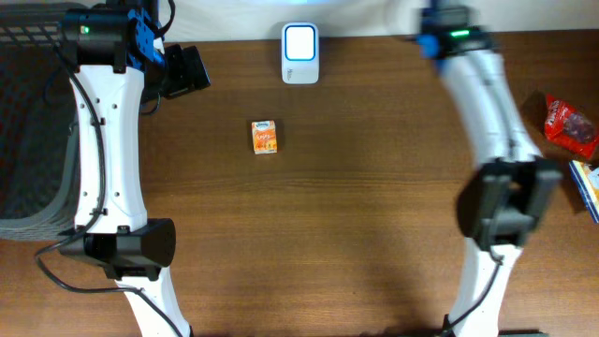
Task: Scan the item barcode
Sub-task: 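Move green pack right with right gripper and drop at table edge, then grasp orange tissue box with right gripper and lift it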
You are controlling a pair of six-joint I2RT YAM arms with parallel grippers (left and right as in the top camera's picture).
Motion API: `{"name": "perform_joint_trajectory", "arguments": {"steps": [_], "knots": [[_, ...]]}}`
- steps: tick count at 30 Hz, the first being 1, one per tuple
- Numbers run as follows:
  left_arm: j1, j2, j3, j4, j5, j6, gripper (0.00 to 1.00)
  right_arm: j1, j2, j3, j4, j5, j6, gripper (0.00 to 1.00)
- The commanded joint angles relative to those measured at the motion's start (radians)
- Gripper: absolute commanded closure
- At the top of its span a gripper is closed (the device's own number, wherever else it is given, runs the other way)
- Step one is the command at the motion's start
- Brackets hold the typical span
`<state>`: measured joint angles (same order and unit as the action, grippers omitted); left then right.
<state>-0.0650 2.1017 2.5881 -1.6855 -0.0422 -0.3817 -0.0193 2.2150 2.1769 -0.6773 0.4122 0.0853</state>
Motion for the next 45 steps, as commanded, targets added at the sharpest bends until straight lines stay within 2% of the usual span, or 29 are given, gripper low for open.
{"name": "perform_joint_trajectory", "arguments": {"steps": [1, 4, 6, 12, 13, 14, 15, 16, 19, 21, 22, 23, 25, 26, 27, 33, 34, 36, 39, 41, 43, 45], "knots": [[0.002, -0.019, 0.006, 0.0, -0.01, 0.009, 0.01, -0.152, -0.019, 0.001, -0.187, 0.018, 0.186, 0.96], [0.002, -0.019, 0.006, 0.0, -0.01, 0.009, 0.01, -0.291, -0.007, -0.027, -0.361, 0.005, 0.272, 0.96], [0.002, -0.019, 0.006, 0.0, -0.01, 0.009, 0.01, -0.37, -0.007, -0.061, -0.413, -0.008, 0.272, 0.96], [0.002, -0.019, 0.006, 0.0, -0.01, 0.009, 0.01, -0.48, -0.007, -0.16, -0.397, -0.014, 0.271, 0.96], [0.002, -0.019, 0.006, 0.0, -0.01, 0.009, 0.01, -0.481, -0.007, -0.165, -0.397, -0.014, 0.271, 0.93], [0.002, -0.019, 0.006, 0.0, -0.01, 0.009, 0.01, -0.48, -0.007, -0.165, -0.396, -0.015, 0.271, 0.73], [0.002, -0.019, 0.006, 0.0, -0.01, 0.009, 0.01, -0.478, -0.007, -0.165, -0.392, -0.018, 0.272, 0.31], [0.002, -0.019, 0.006, 0.0, -0.01, 0.009, 0.01, -0.478, -0.007, -0.165, -0.388, -0.03, 0.271, 0.21], [0.0, -0.019, 0.006, 0.0, -0.01, 0.009, 0.01, -0.478, -0.007, -0.165, -0.394, -0.046, 0.271, 0.06], [0.001, -0.019, 0.006, 0.0, -0.01, 0.009, 0.01, -0.478, -0.007, -0.165, -0.399, -0.15, 0.243, 0.06], [0.001, -0.019, 0.006, 0.0, -0.01, 0.009, 0.01, -0.478, -0.006, -0.165, -0.396, -0.327, 0.172, 0.06], [0.001, -0.019, 0.006, 0.0, -0.01, 0.009, 0.01, -0.477, -0.006, -0.165, -0.396, -0.588, 0.108, 0.07], [0.001, -0.019, 0.006, 0.0, -0.01, 0.009, 0.01, -0.467, -0.006, -0.165, -0.406, -0.871, 0.051, 0.11], [0.001, -0.019, 0.006, 0.0, -0.01, 0.009, 0.01, -0.423, -0.006, -0.165, -0.437, -1.121, -0.056, 0.12], [0.001, -0.019, 0.006, 0.0, -0.01, 0.009, 0.01, -0.388, -0.006, -0.165, -0.449, -1.176, -0.088, 0.12], [0.001, -0.019, 0.006, 0.0, -0.01, 0.009, 0.01, -0.008, 0.024, -0.165, -0.373, -1.16, -0.133, 0.12], [0.001, -0.019, 0.006, 0.0, -0.01, 0.009, 0.01, 0.048, 0.034, -0.165, -0.34, -1.16, -0.107, 0.19], [0.001, -0.019, 0.006, 0.0, -0.01, 0.009, 0.01, 0.194, 0.076, -0.165, -0.207, -1.159, 0.038, 0.27], [0.001, -0.019, 0.006, 0.0, -0.01, 0.009, 0.01, 0.352, 0.146, -0.165, -0.059, -0.996, 0.317, 0.32], [0.001, -0.019, 0.006, 0.0, -0.01, 0.009, 0.01, 0.431, 0.184, -0.165, 0.009, -0.966, 0.322, 0.34], [0.001, -0.019, 0.006, 0.0, -0.01, 0.009, 0.01, 0.494, 0.207, -0.17, 0.009, -0.76, 0.426, 0.36], [0.001, -0.019, 0.006, 0.0, -0.01, 0.009, 0.01, 0.517, 0.227, -0.173, 0.013, -0.688, 0.429, 0.39]]}}
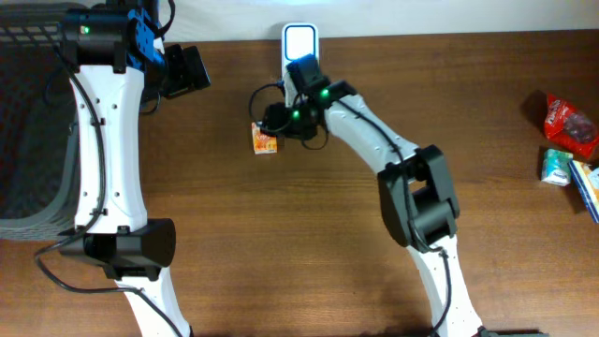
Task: Scan the item barcode
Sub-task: 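Grasp orange tissue box with right gripper and lift it, then hold orange tissue box with right gripper at white scanner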
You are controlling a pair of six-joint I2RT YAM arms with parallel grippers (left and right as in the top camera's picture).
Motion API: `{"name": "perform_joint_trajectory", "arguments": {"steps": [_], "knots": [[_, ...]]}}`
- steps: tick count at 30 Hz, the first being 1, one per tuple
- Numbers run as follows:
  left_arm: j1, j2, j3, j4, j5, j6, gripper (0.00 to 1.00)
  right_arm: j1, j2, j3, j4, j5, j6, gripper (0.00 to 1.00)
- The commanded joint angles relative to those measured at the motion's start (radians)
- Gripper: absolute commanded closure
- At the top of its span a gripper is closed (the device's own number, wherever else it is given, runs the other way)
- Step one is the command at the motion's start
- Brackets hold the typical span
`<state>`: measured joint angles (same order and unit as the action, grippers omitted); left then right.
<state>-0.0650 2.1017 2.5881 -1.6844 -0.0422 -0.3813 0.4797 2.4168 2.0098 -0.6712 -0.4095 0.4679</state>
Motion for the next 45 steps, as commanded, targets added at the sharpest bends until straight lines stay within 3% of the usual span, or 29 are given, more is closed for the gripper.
{"name": "perform_joint_trajectory", "arguments": {"steps": [1, 4, 5, 6, 10, 13, 16, 18, 19, 20, 21, 22, 24, 26, 27, 31, 32, 33, 35, 37, 40, 43, 45], "knots": [[0.001, -0.019, 0.006, -0.001, -0.01, 0.009, 0.01, 0.019, 0.028, -0.008, 0.006, 0.13, 0.047, 0.41], [0.001, -0.019, 0.006, -0.001, -0.01, 0.009, 0.01, 0.018, 0.049, -0.011, -0.002, 0.126, 0.046, 0.58], [0.001, -0.019, 0.006, -0.001, -0.01, 0.009, 0.01, 0.018, 0.049, -0.011, -0.009, 0.127, 0.045, 0.71], [0.001, -0.019, 0.006, -0.001, -0.01, 0.009, 0.01, 0.014, 0.049, -0.011, -0.017, 0.13, 0.045, 0.94], [0.001, -0.019, 0.006, -0.001, -0.01, 0.009, 0.01, -0.084, 0.027, -0.006, -0.2, 0.233, 0.039, 0.96], [0.001, -0.019, 0.006, -0.001, -0.01, 0.009, 0.01, -0.187, -0.026, 0.05, -0.369, 0.268, -0.138, 0.95], [0.001, -0.019, 0.006, -0.001, -0.01, 0.009, 0.01, -0.246, -0.045, 0.12, -0.471, 0.258, -0.176, 0.88], [0.001, -0.019, 0.006, -0.001, -0.01, 0.009, 0.01, -0.257, -0.045, 0.17, -0.493, 0.119, -0.216, 0.86], [0.001, -0.019, 0.006, -0.001, -0.01, 0.009, 0.01, -0.256, -0.045, 0.171, -0.481, -0.008, -0.257, 0.77], [0.001, -0.019, 0.006, -0.001, -0.01, 0.009, 0.01, -0.253, -0.041, 0.171, -0.482, -0.097, -0.258, 0.55], [0.001, -0.019, 0.006, -0.001, -0.01, 0.009, 0.01, -0.246, -0.04, 0.162, -0.481, -0.11, -0.249, 0.24], [0.001, -0.019, 0.006, -0.001, -0.01, 0.009, 0.01, -0.237, -0.039, 0.145, -0.48, -0.11, -0.242, 0.18], [0.001, -0.019, 0.006, -0.001, -0.01, 0.009, 0.01, -0.216, -0.027, 0.102, -0.442, -0.106, -0.2, 0.16], [0.001, -0.019, 0.006, -0.001, -0.01, 0.009, 0.01, -0.197, -0.018, 0.03, -0.336, -0.107, -0.126, 0.28], [0.001, -0.019, 0.006, -0.001, -0.01, 0.009, 0.01, -0.189, -0.018, -0.003, -0.294, -0.107, -0.087, 0.45], [0.001, -0.019, 0.006, -0.001, -0.01, 0.009, 0.01, -0.153, -0.018, -0.123, -0.151, -0.107, -0.052, 0.53], [0.001, -0.019, 0.006, -0.001, -0.01, 0.009, 0.01, -0.15, -0.018, -0.137, -0.143, -0.106, -0.046, 0.85], [0.001, -0.019, 0.006, -0.001, -0.01, 0.009, 0.01, -0.15, -0.018, -0.137, -0.147, -0.107, -0.046, 0.96], [0.001, -0.019, 0.006, -0.001, -0.01, 0.009, 0.01, -0.168, -0.038, -0.117, -0.163, -0.163, -0.049, 0.96], [0.001, -0.019, 0.006, -0.001, -0.01, 0.009, 0.01, -0.212, -0.056, -0.052, -0.163, -0.555, -0.289, 0.96], [0.001, -0.019, 0.006, -0.001, -0.01, 0.009, 0.01, -0.251, -0.056, -0.026, -0.163, -0.967, -0.522, 0.96], [0.001, -0.019, 0.006, -0.001, -0.01, 0.009, 0.01, -0.24, -0.056, -0.026, -0.162, -0.963, -0.54, 0.96], [0.001, -0.019, 0.006, -0.001, -0.01, 0.009, 0.01, -0.224, -0.056, -0.024, -0.161, -0.806, -0.497, 0.96]]}}
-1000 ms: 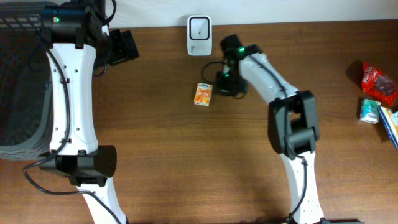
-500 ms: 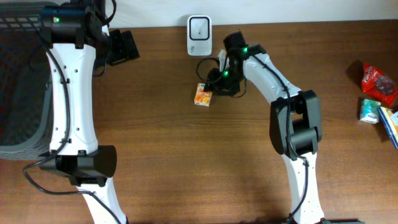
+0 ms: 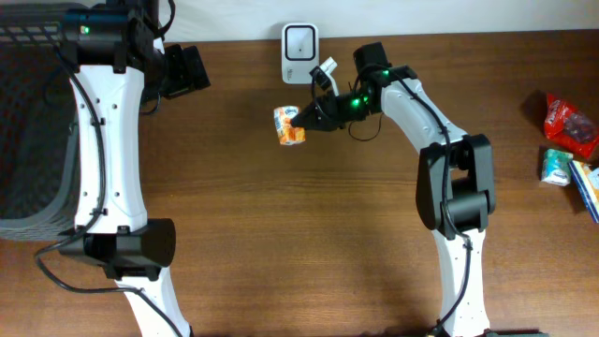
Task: Scan the item barcode
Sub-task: 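Hold orange tissue box with right gripper at white scanner, then move orange box right with right gripper and drop at table edge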
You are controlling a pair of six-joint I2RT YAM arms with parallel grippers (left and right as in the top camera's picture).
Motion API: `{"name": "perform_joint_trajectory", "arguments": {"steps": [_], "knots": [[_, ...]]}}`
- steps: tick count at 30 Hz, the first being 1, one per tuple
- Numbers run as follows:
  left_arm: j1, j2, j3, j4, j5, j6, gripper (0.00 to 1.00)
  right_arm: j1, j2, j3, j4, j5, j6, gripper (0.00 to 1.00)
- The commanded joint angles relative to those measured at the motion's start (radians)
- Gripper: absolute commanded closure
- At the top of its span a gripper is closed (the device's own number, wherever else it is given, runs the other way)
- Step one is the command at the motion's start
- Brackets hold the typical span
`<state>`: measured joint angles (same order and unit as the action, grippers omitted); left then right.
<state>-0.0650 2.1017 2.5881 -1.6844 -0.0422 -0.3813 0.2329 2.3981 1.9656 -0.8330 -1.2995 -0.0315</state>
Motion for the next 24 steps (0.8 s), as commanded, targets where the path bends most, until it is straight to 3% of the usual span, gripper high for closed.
{"name": "perform_joint_trajectory", "arguments": {"steps": [1, 3, 5, 6, 7, 9, 10, 13, 17, 21, 24], "knots": [[0.001, -0.019, 0.006, -0.001, -0.01, 0.009, 0.01, 0.034, -0.038, 0.035, 0.0, 0.278, 0.117, 0.96], [0.001, -0.019, 0.006, -0.001, -0.01, 0.009, 0.01, 0.063, -0.038, 0.111, -0.005, 0.673, 0.224, 0.96], [0.001, -0.019, 0.006, -0.001, -0.01, 0.009, 0.01, 0.105, -0.038, 0.229, 0.015, 1.204, 0.246, 0.96], [0.001, -0.019, 0.006, -0.001, -0.01, 0.009, 0.01, 0.136, -0.038, 0.263, 0.119, 1.492, 0.152, 0.96], [0.001, -0.019, 0.006, -0.001, -0.01, 0.009, 0.01, 0.162, -0.037, 0.262, 0.248, 1.597, -0.026, 0.96], [0.001, -0.019, 0.006, -0.001, -0.01, 0.009, 0.01, 0.189, -0.019, 0.261, 0.387, 1.642, -0.284, 0.96], [0.001, -0.019, 0.006, -0.001, -0.01, 0.009, 0.01, 0.212, 0.019, 0.261, 0.516, 1.679, -0.517, 0.96], [0.001, -0.019, 0.006, -0.001, -0.01, 0.009, 0.01, 0.206, 0.082, 0.261, 0.631, 1.73, -0.676, 0.96], [0.001, -0.019, 0.006, -0.001, -0.01, 0.009, 0.01, 0.204, 0.101, 0.261, 0.639, 1.676, -0.638, 0.96], [0.001, -0.019, 0.006, -0.001, -0.01, 0.009, 0.01, 0.165, 0.061, 0.262, 0.647, 1.655, -0.286, 0.96], [0.001, -0.019, 0.006, -0.001, -0.01, 0.009, 0.01, 0.074, -0.041, 0.262, 0.575, 1.83, -0.133, 0.96]]}}
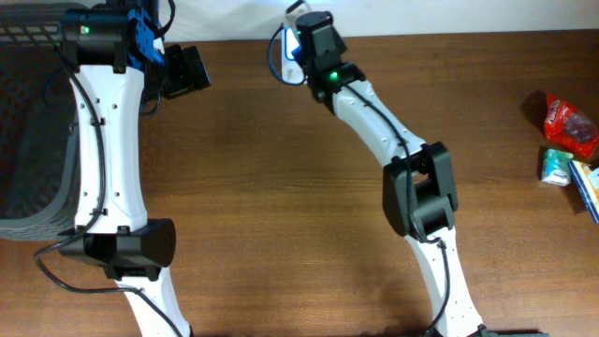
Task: Scan the item barcode
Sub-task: 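Move orange box right with right gripper and drop at table edge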
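Note:
My right arm reaches across to the back centre of the table, and its wrist and right gripper (304,42) lie over the white scanner (290,51). Only a sliver of the scanner's left side shows. The small orange carton is hidden, and the jaws are covered by the wrist from above. My left gripper (190,70) hangs at the back left, well away from the scanner, with no gap showing between its fingers and nothing in them.
A dark mesh basket (23,140) fills the left edge. At the right edge lie a red packet (571,124), a small green and white pack (556,167) and a blue-edged box (590,192). The left arm's base stands at the front left.
The right gripper, then holding the orange carton just below and right of the scanner, has moved up and left onto the scanner. The carton no longer shows. The left arm is unchanged.
The orange carton first lay on the table below the scanner, with the right arm folded back at the right. Then the right gripper was down at the carton. Later it held the carton lifted beside the scanner, and now it covers the scanner.

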You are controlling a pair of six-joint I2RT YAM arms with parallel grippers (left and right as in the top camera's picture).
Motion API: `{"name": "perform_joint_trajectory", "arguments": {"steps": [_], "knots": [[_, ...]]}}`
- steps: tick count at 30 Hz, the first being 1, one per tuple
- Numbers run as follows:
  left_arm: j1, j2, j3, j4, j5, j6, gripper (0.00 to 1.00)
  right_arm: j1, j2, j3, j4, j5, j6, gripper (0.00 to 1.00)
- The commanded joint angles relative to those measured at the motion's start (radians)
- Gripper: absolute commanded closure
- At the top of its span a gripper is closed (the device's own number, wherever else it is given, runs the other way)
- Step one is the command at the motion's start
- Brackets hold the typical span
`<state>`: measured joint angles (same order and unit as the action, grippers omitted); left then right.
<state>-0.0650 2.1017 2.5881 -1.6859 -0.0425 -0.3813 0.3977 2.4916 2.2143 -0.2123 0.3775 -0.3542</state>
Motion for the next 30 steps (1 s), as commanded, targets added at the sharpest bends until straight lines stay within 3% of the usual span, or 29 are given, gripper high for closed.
{"name": "perform_joint_trajectory", "arguments": {"steps": [1, 6, 10, 14, 18, 19, 20, 21, 22, 25, 28, 30], "knots": [[0.001, -0.019, 0.006, 0.001, -0.009, 0.009, 0.01, -0.132, -0.169, 0.013, -0.105, 0.235, 0.233, 0.96], [0.001, -0.019, 0.006, 0.001, -0.009, 0.009, 0.01, -0.402, -0.247, 0.013, -0.564, 0.297, 0.373, 0.96], [0.001, -0.019, 0.006, 0.001, -0.009, 0.009, 0.01, -0.594, -0.245, 0.01, -0.875, 0.254, 0.585, 0.96], [0.001, -0.019, 0.006, 0.001, -0.009, 0.009, 0.01, -0.773, -0.245, -0.018, -1.007, 0.028, 0.603, 0.96], [0.001, -0.019, 0.006, 0.001, -0.009, 0.009, 0.01, -0.877, -0.244, -0.132, -0.959, -0.077, 0.602, 0.96], [0.001, -0.019, 0.006, 0.001, -0.01, 0.009, 0.01, -0.887, -0.244, -0.164, -0.934, -0.103, 0.598, 0.78], [0.001, -0.019, 0.006, 0.001, -0.009, 0.009, 0.01, -0.896, -0.244, -0.202, -0.897, -0.109, 0.599, 0.37], [0.001, -0.019, 0.006, 0.001, -0.009, 0.009, 0.01, -0.896, -0.244, -0.217, -0.879, -0.109, 0.594, 0.15], [0.001, -0.019, 0.006, 0.001, -0.01, 0.009, 0.01, -0.896, -0.245, -0.217, -0.88, -0.109, 0.592, 0.04], [0.001, -0.019, 0.006, 0.001, -0.009, 0.009, 0.01, -0.896, -0.285, -0.217, -0.908, -0.116, 0.611, 0.01], [0.001, -0.019, 0.006, 0.001, -0.01, 0.009, 0.01, -0.895, -0.434, -0.217, -0.945, -0.137, 0.656, 0.01], [0.001, -0.019, 0.006, 0.001, -0.009, 0.009, 0.01, -0.895, -0.599, -0.217, -0.998, -0.299, 0.655, 0.01]]}}
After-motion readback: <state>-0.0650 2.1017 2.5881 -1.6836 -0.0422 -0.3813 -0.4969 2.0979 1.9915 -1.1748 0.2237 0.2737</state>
